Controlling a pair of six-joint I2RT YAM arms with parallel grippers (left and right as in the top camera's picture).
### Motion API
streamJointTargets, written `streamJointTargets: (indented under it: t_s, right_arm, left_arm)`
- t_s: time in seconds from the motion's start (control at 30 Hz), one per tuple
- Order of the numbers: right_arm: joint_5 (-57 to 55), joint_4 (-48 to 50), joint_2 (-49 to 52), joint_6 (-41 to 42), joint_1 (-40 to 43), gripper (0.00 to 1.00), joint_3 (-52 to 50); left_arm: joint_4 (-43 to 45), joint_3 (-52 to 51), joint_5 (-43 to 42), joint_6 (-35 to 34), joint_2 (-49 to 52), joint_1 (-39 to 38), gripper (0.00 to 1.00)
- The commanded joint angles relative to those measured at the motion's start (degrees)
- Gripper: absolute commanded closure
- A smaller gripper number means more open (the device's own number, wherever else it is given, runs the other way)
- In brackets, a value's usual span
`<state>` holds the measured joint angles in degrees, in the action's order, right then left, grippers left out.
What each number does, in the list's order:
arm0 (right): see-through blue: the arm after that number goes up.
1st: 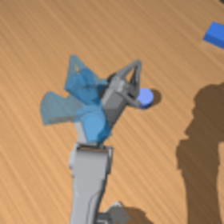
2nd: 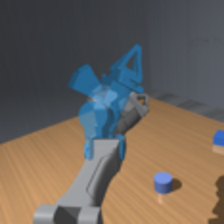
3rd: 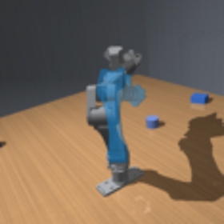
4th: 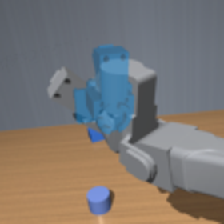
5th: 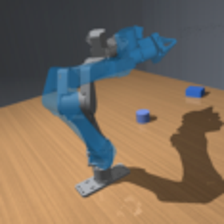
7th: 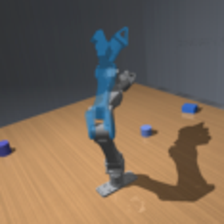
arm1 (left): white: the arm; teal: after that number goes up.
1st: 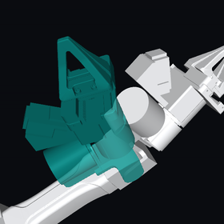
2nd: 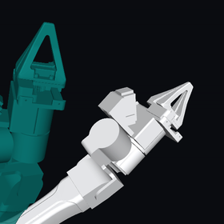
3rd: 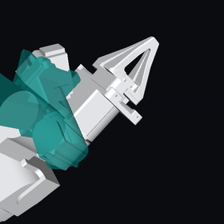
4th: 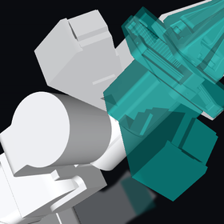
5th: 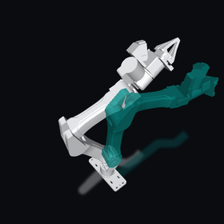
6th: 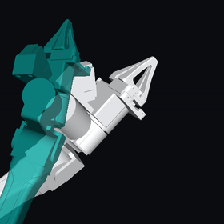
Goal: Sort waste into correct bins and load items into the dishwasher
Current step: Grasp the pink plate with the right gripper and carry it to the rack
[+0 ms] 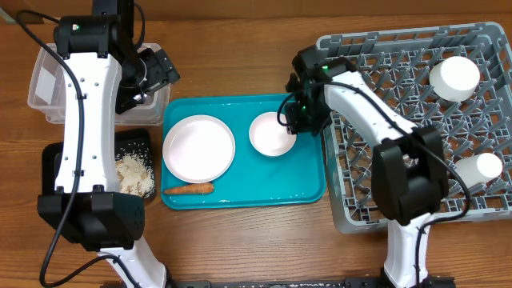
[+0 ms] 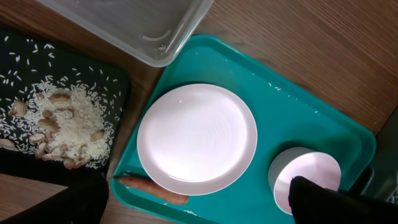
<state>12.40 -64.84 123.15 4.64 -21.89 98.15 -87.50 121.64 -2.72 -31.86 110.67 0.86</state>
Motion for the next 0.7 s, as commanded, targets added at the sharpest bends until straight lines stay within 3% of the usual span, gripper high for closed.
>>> streamJointTargets:
  t_s: [0.0,0.07,0.1,0.13,0.27,0.4,0.57,0.63,0.67]
  right_arm:
    - [-0.35,0.04,0.44,0.09,-0.33,0.64,-0.37]
    - [-0.35,0.11,0.44,0.07,-0.33,0.71,-0.98]
    - [-0.35,0.31,0.44,0.07,-0.33,0.79,-1.44]
    - [-0.35,-0.04,0.44,0.09,-0.33,0.94,-1.44]
    - [-0.33,-0.92,-0.46,1.6,0.13,0.96,1.46]
    - [-2.34,-3.85,-6.14,1.33,2.36,0.96,11.58]
    - [-27.93,-1.42,-16.06,1.4,7.72,0.96,16.63]
    - [-45.18,-0.94,-16.63,6.78,9.9,0.96,16.63]
    - [-56.39,-1.95,-16.63,14.34,10.88,0.96,16.48]
  left_arm:
    - [-0.13,1.03,0.81,-1.14,-0.9,0.2,0.06]
    - [-0.15,1.03,0.81,-1.14,-0.92,0.17,0.06]
    - [-0.13,1.03,0.81,-1.14,-0.92,0.2,0.06]
    - [-0.13,1.03,0.81,-1.14,-0.9,0.2,0.06]
    - [-0.11,1.03,0.81,-1.14,-0.92,0.2,0.05]
    - [-0.13,1.03,0.85,-0.92,-0.92,0.2,0.05]
    - [-0.24,1.03,1.25,-0.7,-0.9,0.2,0.05]
    - [-0.24,1.03,1.27,-0.7,-0.92,0.2,0.05]
    - [-0.22,1.03,1.27,-0.7,-0.92,0.2,0.05]
